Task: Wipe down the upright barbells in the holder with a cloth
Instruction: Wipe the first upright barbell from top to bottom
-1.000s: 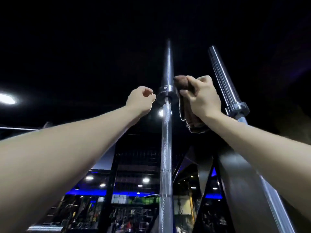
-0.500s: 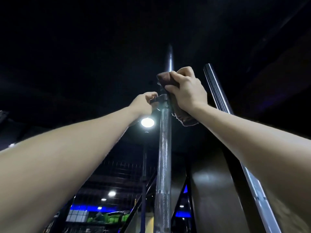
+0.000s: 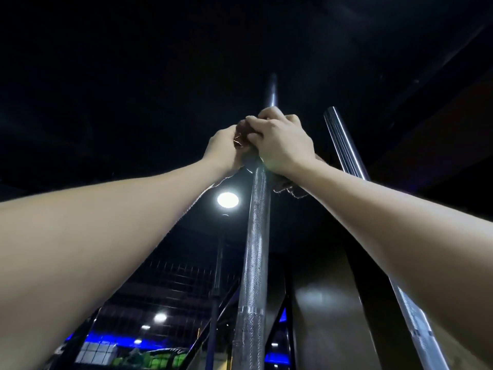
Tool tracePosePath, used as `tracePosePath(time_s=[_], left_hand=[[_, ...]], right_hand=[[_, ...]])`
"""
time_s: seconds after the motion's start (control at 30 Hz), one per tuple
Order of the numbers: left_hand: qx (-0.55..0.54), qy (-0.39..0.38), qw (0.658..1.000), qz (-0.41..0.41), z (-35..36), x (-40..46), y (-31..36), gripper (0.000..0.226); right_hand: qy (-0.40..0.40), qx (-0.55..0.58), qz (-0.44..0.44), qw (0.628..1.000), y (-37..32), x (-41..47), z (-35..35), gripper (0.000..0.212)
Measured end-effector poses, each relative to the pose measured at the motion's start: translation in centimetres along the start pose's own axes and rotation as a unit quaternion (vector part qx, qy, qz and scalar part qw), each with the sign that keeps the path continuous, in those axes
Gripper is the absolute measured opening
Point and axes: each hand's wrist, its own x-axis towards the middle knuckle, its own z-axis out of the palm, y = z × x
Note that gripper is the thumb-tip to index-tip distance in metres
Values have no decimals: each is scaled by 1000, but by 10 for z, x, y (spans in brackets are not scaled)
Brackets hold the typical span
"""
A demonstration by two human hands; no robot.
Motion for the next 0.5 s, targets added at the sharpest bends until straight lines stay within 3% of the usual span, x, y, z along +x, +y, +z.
tracePosePath(time_s=[0.13, 0.2, 0.27, 0.33, 0.37, 0.4, 0.5], left_hand=[[57, -19, 997, 47, 0, 3, 2, 8], [91, -29, 993, 69, 0, 6, 3, 17], [119, -30, 989, 84, -1, 6, 5, 19], [124, -29, 988, 83, -3, 8, 7, 16], [124, -27, 989, 78, -3, 9, 7, 17], [127, -23, 989, 77, -3, 10, 6, 17], [121, -14, 990, 72, -1, 11, 4, 18]], right_hand=[[61, 141, 92, 984, 9, 2, 3, 29], [36, 202, 172, 964, 13, 6, 1, 26], [23, 282, 251, 925, 23, 9, -1, 13], [25, 347, 315, 883, 29, 8, -1, 16], [32, 338, 308, 889, 29, 6, 0, 17], [39, 295, 267, 917, 25, 3, 1, 22], [54, 140, 95, 984, 7, -2, 0, 32]])
